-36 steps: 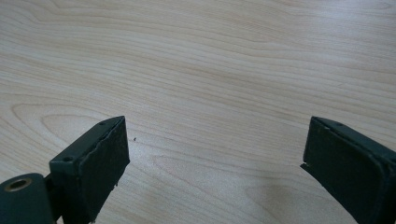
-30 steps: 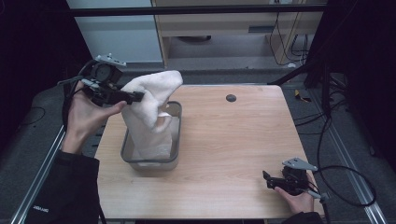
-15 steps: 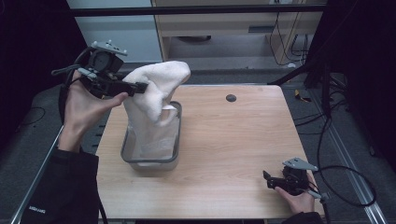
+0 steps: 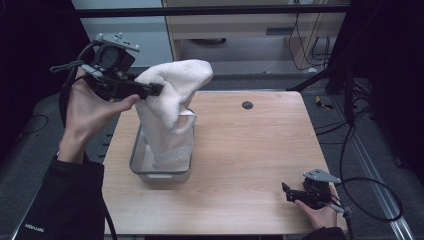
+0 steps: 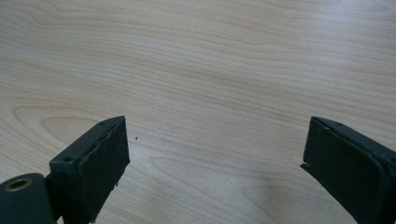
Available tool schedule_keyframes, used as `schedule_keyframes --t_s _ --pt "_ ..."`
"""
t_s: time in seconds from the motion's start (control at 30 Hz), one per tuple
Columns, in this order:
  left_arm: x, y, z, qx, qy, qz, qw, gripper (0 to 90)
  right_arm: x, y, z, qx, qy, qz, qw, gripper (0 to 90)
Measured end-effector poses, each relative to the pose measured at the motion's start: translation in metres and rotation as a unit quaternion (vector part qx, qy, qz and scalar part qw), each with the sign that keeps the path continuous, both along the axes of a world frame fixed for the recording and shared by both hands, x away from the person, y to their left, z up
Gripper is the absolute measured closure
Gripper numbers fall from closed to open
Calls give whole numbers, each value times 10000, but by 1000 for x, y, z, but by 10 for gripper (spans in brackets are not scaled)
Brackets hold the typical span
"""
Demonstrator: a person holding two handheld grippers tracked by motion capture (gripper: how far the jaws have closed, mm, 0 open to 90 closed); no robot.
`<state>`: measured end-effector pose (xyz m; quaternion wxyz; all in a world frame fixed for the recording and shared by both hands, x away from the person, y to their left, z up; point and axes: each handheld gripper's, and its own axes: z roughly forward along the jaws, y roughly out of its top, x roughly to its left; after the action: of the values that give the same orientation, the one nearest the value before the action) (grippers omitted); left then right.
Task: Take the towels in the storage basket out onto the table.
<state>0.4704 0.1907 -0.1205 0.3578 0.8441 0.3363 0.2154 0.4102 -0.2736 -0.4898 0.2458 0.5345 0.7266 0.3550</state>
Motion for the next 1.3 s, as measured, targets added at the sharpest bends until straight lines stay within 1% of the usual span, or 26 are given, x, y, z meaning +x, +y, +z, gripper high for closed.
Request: schedule_keyframes --t_s 0.17,0.23,0.27,0.43,0.63,0.73,0.9,1.03,1.3 --pt "-4 -6 4 13 -30 -111 9999 601 0 -1 0 -16 -10 7 10000 70" --pt "-7 -12 5 25 -11 -194 9998 601 0 -1 0 0 -2 -9 10000 70" --pt "-8 -14 6 50 -21 -231 9997 601 0 -1 0 13 8 -23 10000 70" --pt "-14 -24 13 44 -100 -355 9993 601 0 -2 0 11 5 -26 10000 70" --pt "-23 -47 23 92 -195 -595 9980 601 0 -2 1 1 -6 -22 10000 70" --pt "-26 -58 25 92 -210 -741 9970 601 -1 -3 1 24 -11 -30 10000 70" --pt "-23 -75 19 161 -158 -874 9959 600 -2 -4 2 72 -15 -64 10000 70" --pt "-20 -86 13 159 -128 -965 9951 601 -2 -5 2 71 -38 -55 10000 70" --pt "-8 -104 -7 127 -53 -1077 9941 600 -3 -8 2 88 -48 -84 9999 70"
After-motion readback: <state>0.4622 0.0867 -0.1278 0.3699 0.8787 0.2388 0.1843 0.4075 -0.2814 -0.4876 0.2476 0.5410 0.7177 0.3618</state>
